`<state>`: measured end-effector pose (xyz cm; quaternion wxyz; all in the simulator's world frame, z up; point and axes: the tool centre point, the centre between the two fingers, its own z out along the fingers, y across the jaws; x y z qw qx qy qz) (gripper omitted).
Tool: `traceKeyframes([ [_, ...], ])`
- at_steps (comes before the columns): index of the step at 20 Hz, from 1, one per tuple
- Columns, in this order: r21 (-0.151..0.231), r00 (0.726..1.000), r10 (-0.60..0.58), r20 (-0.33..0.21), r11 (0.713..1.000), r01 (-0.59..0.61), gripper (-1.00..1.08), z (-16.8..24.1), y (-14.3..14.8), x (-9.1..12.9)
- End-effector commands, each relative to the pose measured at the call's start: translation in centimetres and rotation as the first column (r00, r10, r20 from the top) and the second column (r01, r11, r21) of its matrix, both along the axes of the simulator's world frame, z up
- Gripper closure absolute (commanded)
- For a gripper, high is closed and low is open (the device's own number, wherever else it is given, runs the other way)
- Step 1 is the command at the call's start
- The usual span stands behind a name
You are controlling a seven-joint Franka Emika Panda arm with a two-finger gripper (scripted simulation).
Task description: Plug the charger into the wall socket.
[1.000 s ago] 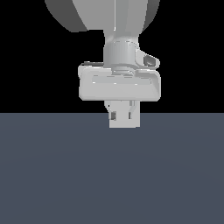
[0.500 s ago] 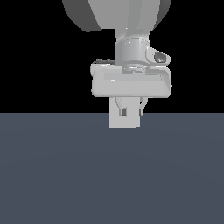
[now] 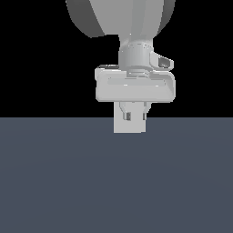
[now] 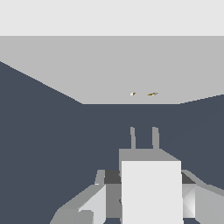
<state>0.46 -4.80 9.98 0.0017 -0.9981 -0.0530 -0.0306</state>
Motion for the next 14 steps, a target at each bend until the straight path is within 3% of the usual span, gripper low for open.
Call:
traceKeyframes([
  [1, 0.000, 1.000, 0.000, 0.000, 1.000, 0.000, 1.08, 0.0, 0.1, 0.8],
  [8, 0.000, 1.000, 0.000, 0.000, 1.000, 0.000, 1.08, 0.0, 0.3, 3.0],
  [14, 0.000, 1.000, 0.000, 0.000, 1.000, 0.000, 1.08, 0.0, 0.4, 3.7],
])
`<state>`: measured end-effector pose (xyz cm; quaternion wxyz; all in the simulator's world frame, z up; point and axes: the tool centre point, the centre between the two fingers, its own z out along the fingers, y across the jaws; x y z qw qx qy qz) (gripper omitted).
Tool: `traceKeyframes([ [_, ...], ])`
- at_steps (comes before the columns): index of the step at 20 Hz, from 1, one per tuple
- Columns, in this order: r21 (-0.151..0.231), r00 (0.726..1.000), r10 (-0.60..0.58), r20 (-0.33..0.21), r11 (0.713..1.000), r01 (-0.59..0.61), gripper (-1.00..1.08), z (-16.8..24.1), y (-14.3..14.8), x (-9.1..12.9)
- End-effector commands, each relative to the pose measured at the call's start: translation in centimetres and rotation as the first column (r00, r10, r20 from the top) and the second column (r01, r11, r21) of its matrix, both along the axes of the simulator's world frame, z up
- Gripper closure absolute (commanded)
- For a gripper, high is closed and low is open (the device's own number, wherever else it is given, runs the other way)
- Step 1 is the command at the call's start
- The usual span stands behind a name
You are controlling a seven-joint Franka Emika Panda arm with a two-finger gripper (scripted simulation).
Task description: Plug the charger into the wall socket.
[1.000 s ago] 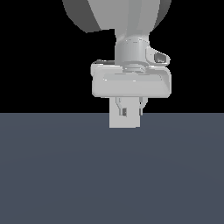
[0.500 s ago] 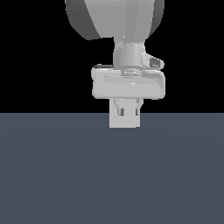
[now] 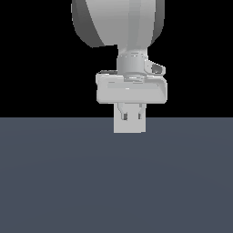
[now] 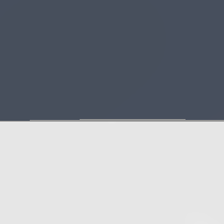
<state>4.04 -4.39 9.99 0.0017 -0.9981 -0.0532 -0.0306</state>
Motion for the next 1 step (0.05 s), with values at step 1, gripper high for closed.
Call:
traceKeyframes([
  [1, 0.000, 1.000, 0.000, 0.000, 1.000, 0.000, 1.08, 0.02, 0.00, 0.16],
])
